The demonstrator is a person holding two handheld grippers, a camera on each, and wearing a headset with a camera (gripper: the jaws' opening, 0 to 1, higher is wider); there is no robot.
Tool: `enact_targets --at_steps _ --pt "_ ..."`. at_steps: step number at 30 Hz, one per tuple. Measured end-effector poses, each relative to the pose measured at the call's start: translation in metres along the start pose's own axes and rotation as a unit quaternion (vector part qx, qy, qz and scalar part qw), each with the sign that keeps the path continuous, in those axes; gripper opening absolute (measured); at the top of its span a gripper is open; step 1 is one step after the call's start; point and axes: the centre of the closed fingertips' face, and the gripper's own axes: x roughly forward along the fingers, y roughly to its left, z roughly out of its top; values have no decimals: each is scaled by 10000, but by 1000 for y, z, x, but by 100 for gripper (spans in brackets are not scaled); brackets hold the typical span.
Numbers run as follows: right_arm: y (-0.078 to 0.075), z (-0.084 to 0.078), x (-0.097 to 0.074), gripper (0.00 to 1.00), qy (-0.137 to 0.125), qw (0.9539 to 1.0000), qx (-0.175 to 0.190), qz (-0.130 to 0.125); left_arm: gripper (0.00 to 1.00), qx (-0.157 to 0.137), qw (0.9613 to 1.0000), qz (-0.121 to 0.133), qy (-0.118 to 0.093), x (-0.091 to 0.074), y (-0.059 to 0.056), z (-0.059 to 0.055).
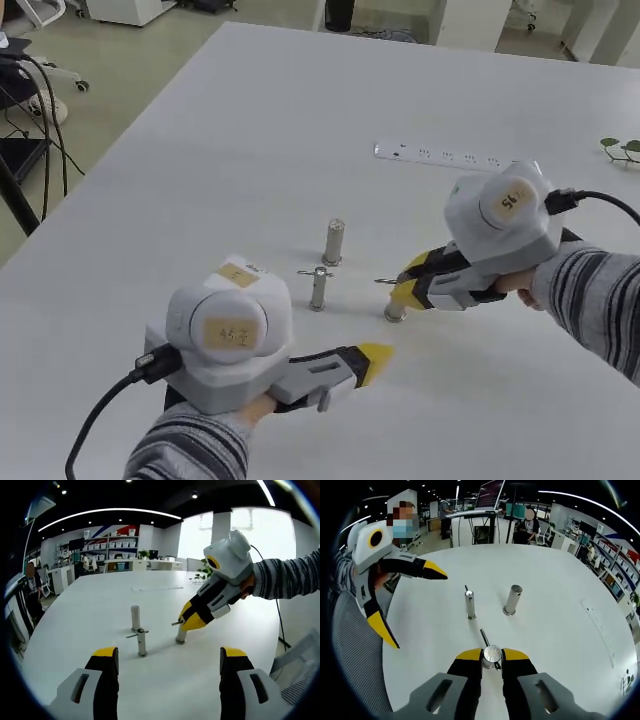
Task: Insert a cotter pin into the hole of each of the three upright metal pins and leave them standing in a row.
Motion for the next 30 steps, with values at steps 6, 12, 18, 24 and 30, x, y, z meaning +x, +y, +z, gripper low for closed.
enact_targets --at_steps 6,12,18,24,30 --pt "0 0 1 9 -50 9999 117 -14 84 66 9999 -35 89 1 -3 -3" --pt "-1 -1 1 9 -109 9994 325 -46 84 23 10000 -5 81 1 -1 -2" --pt "-3 -2 3 9 -68 9994 326 -26 85 13 10000 0 43 1 -1 -1" --pt "1 -12 7 10 256 9996 84 -50 85 3 10000 3 46 1 -1 -1" --pt "0 -8 3 17 100 9998 128 -150 85 -12 10000 -3 46 1 -1 -1"
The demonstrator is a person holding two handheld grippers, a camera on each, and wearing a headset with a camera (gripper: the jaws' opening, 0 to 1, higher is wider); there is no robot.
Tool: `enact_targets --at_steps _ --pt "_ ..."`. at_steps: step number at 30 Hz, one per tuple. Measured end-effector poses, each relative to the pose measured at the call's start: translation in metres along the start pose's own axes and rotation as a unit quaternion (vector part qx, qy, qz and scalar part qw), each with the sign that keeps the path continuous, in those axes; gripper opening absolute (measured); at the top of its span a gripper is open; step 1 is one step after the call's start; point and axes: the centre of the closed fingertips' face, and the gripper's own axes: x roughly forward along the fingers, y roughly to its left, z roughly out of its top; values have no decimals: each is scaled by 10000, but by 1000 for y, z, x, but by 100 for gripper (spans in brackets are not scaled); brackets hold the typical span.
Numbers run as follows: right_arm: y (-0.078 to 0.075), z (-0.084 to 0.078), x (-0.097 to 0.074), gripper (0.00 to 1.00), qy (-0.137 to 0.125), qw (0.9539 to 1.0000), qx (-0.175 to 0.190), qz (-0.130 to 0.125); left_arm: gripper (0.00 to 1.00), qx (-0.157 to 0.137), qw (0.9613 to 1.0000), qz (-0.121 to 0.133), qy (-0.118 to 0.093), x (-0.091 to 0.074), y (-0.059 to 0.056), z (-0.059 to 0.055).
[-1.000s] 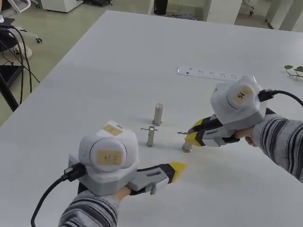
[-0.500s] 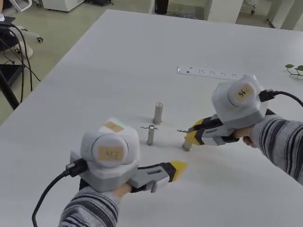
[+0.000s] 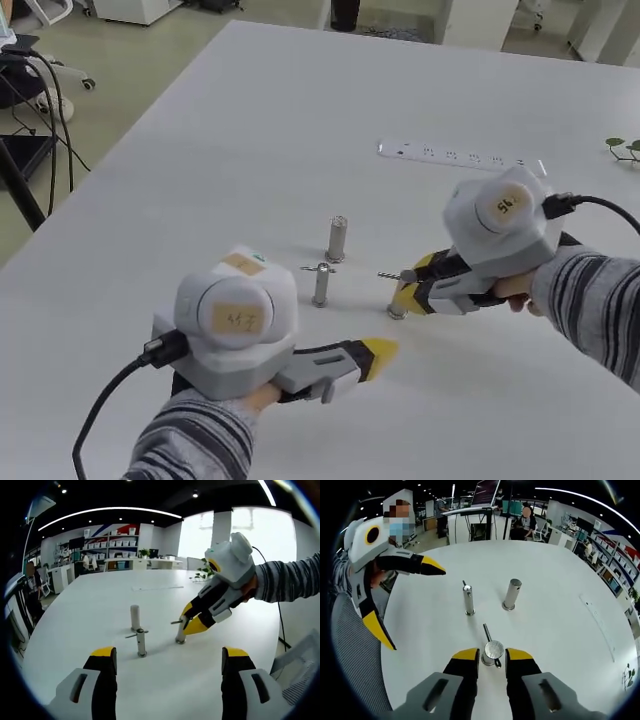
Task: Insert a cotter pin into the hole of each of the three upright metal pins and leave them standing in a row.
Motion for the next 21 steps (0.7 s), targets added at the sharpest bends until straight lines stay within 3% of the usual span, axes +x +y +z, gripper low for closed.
enact_targets --at_steps 11,21 --pt "1 9 -8 16 -127 9999 -25 8 85 -11 10000 -27 0 0 -1 0" --pt "-4 56 -7 23 -874 9950 486 42 86 -16 10000 -16 -24 0 -1 2"
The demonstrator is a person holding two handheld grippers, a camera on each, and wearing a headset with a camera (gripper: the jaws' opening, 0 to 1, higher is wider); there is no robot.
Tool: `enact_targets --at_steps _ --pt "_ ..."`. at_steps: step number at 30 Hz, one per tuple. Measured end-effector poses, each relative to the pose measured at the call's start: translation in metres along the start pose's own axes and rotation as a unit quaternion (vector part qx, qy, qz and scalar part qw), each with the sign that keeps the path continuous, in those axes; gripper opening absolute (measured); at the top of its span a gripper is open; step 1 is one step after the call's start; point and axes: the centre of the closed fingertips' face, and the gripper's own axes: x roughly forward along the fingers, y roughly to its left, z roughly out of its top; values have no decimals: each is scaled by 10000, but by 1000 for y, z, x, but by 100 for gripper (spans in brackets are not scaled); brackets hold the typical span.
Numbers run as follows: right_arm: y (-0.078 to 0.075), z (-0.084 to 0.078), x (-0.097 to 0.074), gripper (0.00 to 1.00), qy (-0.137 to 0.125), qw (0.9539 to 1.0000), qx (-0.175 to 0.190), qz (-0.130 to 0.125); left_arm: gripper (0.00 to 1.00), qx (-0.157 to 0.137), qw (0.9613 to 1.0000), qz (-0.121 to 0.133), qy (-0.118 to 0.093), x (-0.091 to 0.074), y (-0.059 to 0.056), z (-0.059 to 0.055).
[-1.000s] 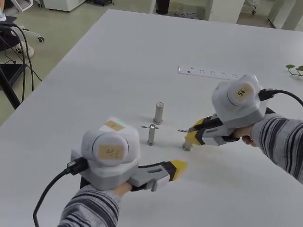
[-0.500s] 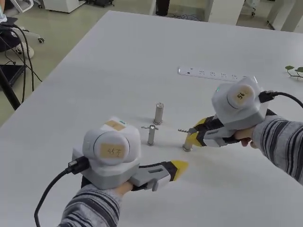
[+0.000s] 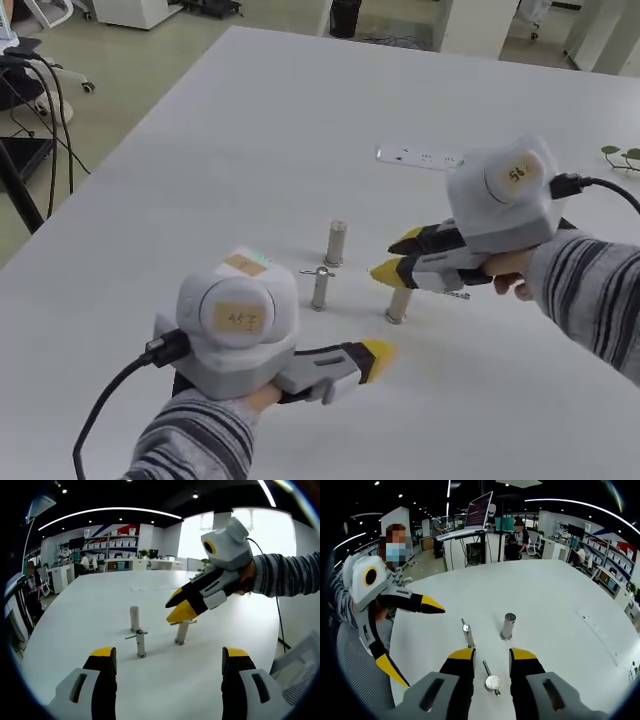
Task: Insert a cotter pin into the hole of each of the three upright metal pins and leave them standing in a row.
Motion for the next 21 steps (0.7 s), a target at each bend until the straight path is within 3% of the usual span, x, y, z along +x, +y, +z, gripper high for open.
enact_targets --at_steps 9,18,21 --pt "-15 14 32 24 -146 9989 436 -122 86 -3 10000 -18 16 1 -1 0" --pt "-47 29 68 23 -262 9955 892 -177 86 -25 10000 -40 28 2 -2 -2" --pt "-44 29 75 22 -264 9951 940 -156 86 3 10000 -37 42 2 -1 -2"
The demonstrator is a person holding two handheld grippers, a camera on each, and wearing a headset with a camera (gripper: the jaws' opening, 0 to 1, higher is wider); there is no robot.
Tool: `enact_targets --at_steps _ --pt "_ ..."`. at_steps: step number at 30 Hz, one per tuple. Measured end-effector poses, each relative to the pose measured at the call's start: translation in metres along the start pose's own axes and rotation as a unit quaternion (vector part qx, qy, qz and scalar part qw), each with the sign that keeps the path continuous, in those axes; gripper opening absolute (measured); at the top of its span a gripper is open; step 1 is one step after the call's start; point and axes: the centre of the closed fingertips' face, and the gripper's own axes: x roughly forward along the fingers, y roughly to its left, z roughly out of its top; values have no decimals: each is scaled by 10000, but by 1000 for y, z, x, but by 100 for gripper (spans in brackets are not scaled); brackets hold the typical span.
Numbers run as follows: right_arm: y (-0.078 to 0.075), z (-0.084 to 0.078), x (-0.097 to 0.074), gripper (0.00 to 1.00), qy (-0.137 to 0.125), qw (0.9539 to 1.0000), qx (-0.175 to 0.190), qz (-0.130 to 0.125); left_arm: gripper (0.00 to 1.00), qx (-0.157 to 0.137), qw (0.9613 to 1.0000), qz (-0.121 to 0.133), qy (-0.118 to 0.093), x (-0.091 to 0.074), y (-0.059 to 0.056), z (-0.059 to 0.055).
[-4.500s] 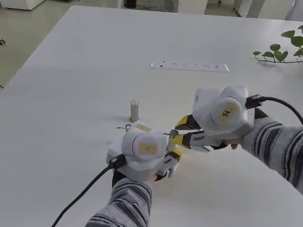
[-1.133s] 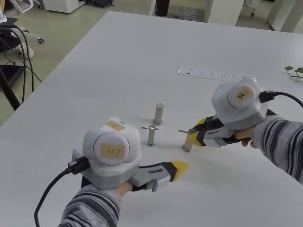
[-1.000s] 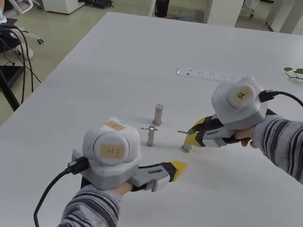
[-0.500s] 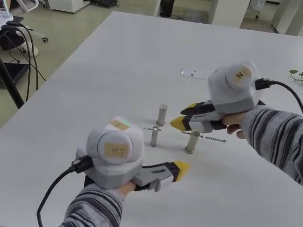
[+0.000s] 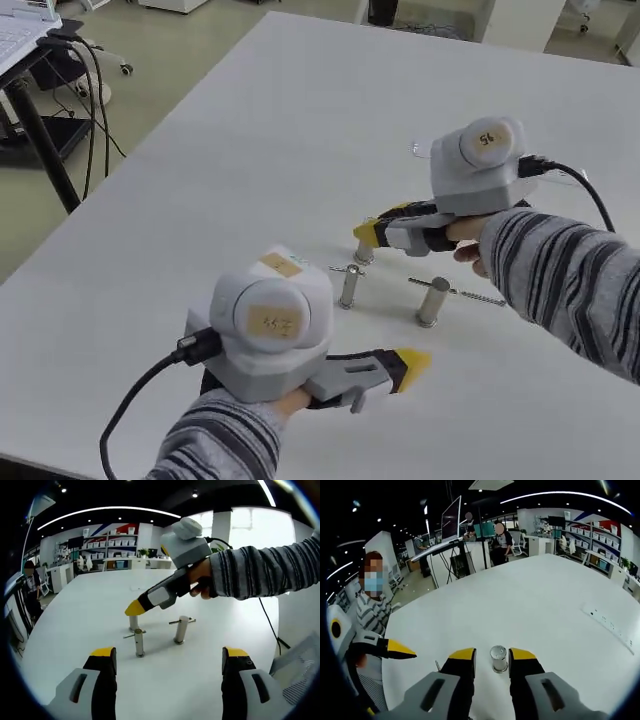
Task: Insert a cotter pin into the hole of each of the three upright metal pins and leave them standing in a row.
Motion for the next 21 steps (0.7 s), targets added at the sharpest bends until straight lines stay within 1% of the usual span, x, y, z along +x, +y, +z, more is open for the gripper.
enact_targets --at_steps 3,5,7,9,11,14,17,18,19,21 --pt "7 -6 4 19 69 10000 -10 -9 85 -37 10000 23 8 0 2 0" --pt "8 -7 5 17 55 10000 -19 -63 85 -40 10000 41 13 0 3 -1" --pt "4 -9 7 16 54 9999 38 -90 85 -43 10000 44 22 0 3 -1" --pt "4 -10 7 14 33 9998 134 -130 85 -52 10000 46 37 1 3 -2" --pt "4 -10 6 11 29 9997 139 -181 85 -47 10000 35 57 1 2 -3" --pt "2 -11 6 10 -7 9998 147 -162 85 -15 10000 8 65 2 0 -3" --pt "6 -11 3 10 -23 9998 161 -127 85 14 10000 7 69 2 0 -3" --pt "7 -12 2 10 -20 9999 97 -140 85 28 10000 12 81 2 0 -3" --pt "7 -12 0 9 -23 9998 -79 -178 85 35 10000 13 89 2 0 -4" --pt "8 -13 -2 9 11 9997 -103 -222 85 40 10000 23 75 2 0 -3"
